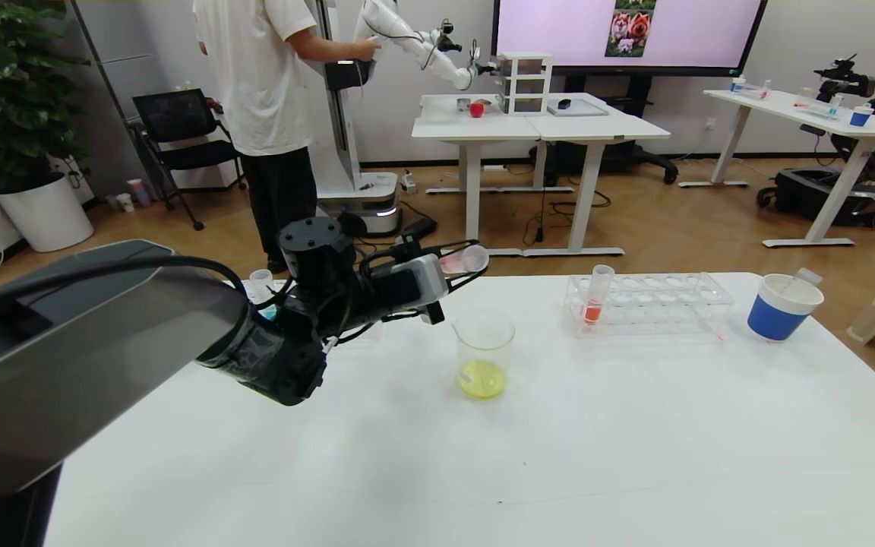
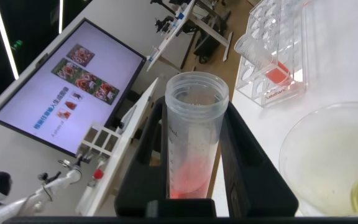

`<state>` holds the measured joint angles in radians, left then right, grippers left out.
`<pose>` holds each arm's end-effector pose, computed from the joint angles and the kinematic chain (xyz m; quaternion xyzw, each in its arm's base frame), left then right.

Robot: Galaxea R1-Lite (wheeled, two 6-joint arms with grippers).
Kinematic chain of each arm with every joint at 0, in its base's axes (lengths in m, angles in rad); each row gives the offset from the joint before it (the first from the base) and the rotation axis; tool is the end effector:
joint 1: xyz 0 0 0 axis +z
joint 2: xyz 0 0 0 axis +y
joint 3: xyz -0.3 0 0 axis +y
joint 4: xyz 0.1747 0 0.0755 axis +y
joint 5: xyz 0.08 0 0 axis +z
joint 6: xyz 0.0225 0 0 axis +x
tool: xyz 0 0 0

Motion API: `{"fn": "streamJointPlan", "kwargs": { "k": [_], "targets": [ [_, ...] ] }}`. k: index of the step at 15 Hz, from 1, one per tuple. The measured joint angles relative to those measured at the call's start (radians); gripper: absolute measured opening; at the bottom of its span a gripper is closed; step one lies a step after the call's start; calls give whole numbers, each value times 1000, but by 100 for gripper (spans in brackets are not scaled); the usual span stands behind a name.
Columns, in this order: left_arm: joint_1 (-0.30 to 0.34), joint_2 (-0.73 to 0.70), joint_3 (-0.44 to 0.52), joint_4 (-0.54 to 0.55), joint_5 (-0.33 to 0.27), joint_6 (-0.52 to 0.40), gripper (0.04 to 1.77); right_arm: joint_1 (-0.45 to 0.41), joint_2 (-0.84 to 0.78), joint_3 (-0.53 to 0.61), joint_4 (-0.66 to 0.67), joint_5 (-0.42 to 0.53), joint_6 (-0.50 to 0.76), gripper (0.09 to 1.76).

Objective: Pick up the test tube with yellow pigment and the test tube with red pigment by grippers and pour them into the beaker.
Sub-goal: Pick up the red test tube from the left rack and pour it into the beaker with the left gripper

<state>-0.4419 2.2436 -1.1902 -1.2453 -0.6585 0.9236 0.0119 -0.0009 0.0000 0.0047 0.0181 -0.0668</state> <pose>0.3873 -0.1985 0.1388 0.3873 -0.3172 -0.4235 0.7550 -0.0229 0.0001 0.0750 -0.0334 0.0014 0.0151 0.9993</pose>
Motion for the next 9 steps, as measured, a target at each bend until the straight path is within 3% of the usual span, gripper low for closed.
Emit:
{"fn": "streamJointPlan", "kwargs": {
  "k": [4, 9],
  "targets": [
    [-3, 47, -51, -2, -56, 176, 50, 0, 0, 0, 0, 0, 0, 174],
    [9, 81, -72, -5, -58, 346, 50, 0, 0, 0, 0, 0, 0, 174]
  ]
}}
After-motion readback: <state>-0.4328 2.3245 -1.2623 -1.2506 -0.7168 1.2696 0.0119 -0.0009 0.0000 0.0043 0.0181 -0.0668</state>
